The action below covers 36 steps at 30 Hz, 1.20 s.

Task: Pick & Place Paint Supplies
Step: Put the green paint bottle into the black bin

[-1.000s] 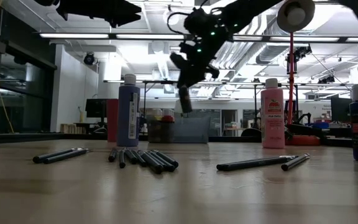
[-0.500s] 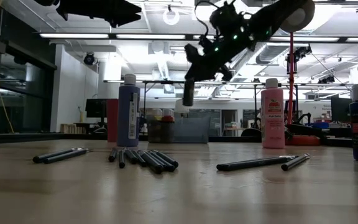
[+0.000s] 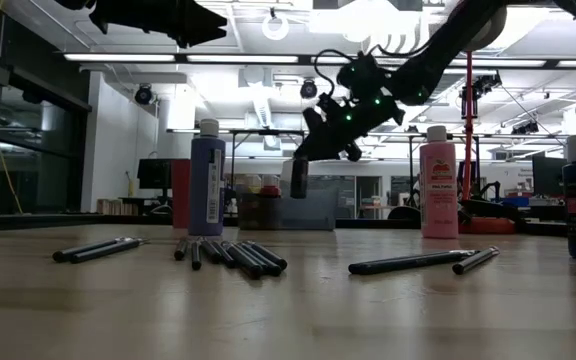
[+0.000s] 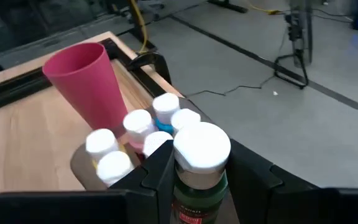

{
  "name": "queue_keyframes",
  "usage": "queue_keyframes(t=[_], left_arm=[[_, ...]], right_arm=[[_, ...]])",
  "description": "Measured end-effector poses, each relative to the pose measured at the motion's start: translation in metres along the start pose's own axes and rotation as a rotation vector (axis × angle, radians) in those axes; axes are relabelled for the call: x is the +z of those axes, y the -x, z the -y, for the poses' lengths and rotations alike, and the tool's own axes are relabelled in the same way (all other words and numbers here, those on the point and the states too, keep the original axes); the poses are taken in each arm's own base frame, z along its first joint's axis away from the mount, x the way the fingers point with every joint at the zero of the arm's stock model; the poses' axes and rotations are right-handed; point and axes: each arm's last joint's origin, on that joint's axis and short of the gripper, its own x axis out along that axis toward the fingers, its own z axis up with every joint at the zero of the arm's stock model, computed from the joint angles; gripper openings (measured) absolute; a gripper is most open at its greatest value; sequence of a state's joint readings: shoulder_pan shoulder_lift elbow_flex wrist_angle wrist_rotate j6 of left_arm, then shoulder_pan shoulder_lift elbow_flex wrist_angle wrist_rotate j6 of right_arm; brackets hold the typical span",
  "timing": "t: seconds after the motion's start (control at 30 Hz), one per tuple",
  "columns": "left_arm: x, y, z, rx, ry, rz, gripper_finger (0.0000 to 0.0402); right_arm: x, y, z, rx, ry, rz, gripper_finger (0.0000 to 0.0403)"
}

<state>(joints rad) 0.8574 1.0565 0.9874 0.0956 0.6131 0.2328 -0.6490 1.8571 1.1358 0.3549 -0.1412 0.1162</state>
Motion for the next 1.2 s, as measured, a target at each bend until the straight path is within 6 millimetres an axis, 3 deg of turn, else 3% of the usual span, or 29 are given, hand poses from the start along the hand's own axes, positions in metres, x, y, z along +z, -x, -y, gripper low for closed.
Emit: queue_keyframes(t=[0.23, 0.5, 0.7, 1.2], left_arm=[[-0.005, 0.000, 0.002, -0.043, 0.026, -0.036, 0.0299], [-0.004, 0.000, 0.003, -0.059, 0.033, -0.025, 0.0299], [-0.004, 0.000, 0.003, -0.060, 0.046, -0.032, 0.0299], [-0.006, 0.000, 0.003, -0.061, 0.063, -0.046, 0.0299]], right_arm=[[0.004, 0.002, 0.014, 0.033, 0.090, 0.024, 0.0114], [-0.006, -0.024, 0.015, 0.095, 0.125, -0.016, 0.0115], [0.000, -0.039, 0.017, 0.118, 0.159, -0.004, 0.0115], [-0.018, -0.051, 0.022, 0.149, 0.241, -0.078, 0.0115]])
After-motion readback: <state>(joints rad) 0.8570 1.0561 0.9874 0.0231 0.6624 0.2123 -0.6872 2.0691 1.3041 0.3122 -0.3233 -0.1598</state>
